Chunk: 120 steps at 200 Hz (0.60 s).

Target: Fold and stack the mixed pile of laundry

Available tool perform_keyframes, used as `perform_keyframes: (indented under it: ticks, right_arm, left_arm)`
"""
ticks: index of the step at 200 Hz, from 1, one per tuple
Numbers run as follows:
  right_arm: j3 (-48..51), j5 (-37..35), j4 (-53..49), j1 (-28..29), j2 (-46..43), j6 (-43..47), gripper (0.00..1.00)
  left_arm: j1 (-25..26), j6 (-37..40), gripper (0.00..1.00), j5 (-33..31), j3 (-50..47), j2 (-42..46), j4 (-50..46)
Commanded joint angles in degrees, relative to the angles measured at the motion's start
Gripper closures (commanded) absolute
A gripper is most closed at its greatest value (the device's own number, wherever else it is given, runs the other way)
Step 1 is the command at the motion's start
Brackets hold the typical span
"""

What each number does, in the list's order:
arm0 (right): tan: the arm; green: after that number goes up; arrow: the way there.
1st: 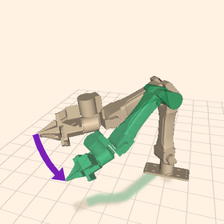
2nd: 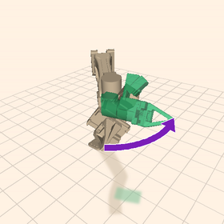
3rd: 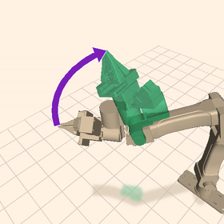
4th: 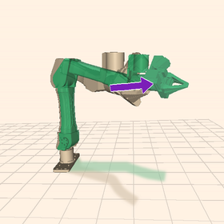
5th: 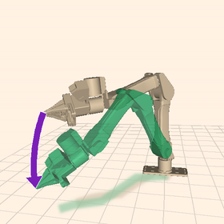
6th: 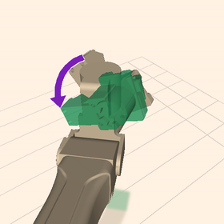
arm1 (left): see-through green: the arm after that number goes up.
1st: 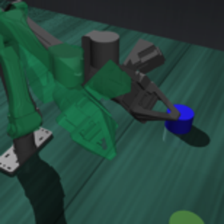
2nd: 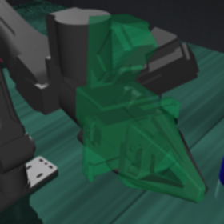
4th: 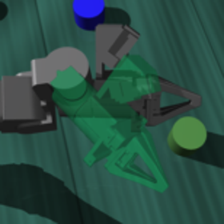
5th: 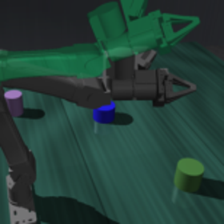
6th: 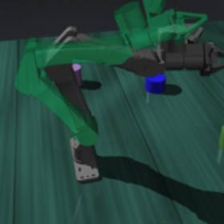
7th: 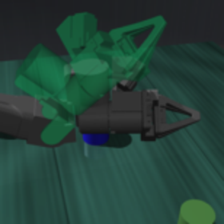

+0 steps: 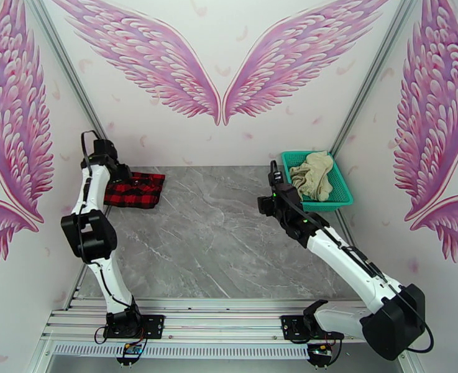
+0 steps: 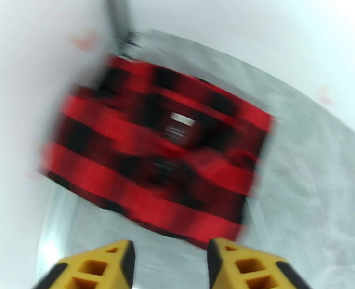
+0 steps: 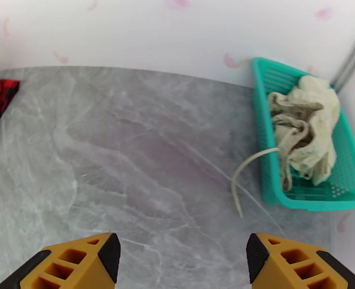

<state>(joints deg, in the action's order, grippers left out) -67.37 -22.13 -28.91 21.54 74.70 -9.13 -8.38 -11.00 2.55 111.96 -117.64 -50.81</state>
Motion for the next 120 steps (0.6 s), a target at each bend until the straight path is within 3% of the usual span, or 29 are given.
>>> perform_keyframes:
  ticks: [1,33,79,103,120]
  right_arm:
    - [-7.6,1.9,-12.2,-7.0,4.7,-5.5,0.22]
    - [-14.6,4.7,-16.3,-14.6,12.7,-8.0,0.19]
    - [-16.4,11.9,-7.7,-23.9,21.1,-15.9,0.17]
    - [-20.4,11.0,-6.4,-25.4,26.7,-17.3,0.17]
    - [-23.6,9.5,-6.0,-25.8,30.5,-17.7,0.17]
  left_arm:
    - [4.0,-5.0,0.74,2.7,-7.7,-2.4,4.2]
    - [5.3,-9.4,0.79,3.5,-7.9,-9.3,7.6]
    - [3.2,-12.0,0.8,5.7,10.0,-24.3,3.9]
    - [1.9,-14.0,0.81,8.7,23.3,-33.1,-0.3]
    - [1.9,-13.9,0.81,9.4,27.1,-35.1,0.7]
